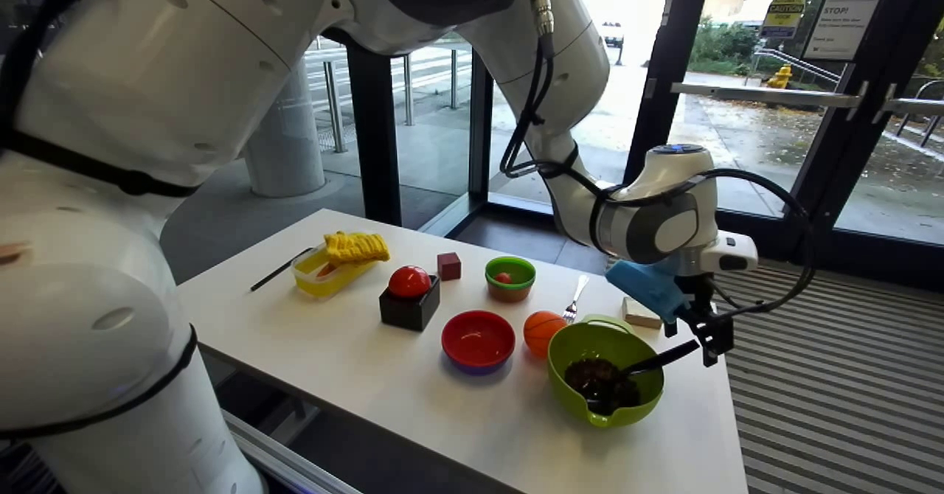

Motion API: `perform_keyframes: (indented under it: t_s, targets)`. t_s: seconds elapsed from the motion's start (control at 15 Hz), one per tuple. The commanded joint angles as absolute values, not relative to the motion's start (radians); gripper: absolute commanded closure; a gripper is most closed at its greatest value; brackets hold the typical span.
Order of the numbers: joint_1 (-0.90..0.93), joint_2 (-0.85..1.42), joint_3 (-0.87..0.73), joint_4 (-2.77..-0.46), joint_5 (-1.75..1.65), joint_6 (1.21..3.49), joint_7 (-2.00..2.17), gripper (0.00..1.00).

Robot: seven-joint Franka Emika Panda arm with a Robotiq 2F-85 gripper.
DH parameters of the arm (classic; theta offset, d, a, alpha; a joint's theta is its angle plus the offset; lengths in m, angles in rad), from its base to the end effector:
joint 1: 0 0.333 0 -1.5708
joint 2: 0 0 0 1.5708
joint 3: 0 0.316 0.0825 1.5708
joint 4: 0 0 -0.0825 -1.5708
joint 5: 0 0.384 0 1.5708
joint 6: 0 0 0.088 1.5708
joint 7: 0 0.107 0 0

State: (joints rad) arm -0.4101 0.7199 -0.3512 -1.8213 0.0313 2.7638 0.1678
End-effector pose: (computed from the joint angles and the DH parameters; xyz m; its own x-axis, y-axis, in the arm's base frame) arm 0.4990 -0.4483 0.1860 0.6543 -0.7016 0.2821 -0.7534 -0.6368 0.1639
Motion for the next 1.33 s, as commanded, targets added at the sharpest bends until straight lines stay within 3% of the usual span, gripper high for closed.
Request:
perform_keyframes:
  t_s: [0.0,0.07,0.2,0.47,0.6,0.73,1.0,1.13,1.27]
  targets:
    - [-0.388,0.681,-0.369,-1.862,0.037,2.766,0.176,0.32]
    - [-0.386,0.683,-0.37,-1.863,0.036,2.767,0.177,0.4]
    - [-0.386,0.682,-0.369,-1.867,0.037,2.76,0.177,0.46]
    - [-0.379,0.682,-0.373,-1.881,0.035,2.763,0.181,0.25]
    - [-0.378,0.681,-0.372,-1.887,0.036,2.764,0.18,0.55]
    - [-0.378,0.679,-0.372,-1.892,0.037,2.762,0.181,0.61]
    - [-0.375,0.676,-0.373,-1.899,0.037,2.765,0.182,0.87]
    - [-0.374,0.674,-0.374,-1.901,0.037,2.766,0.184,0.72]
    - [-0.375,0.672,-0.374,-1.902,0.037,2.766,0.185,0.86]
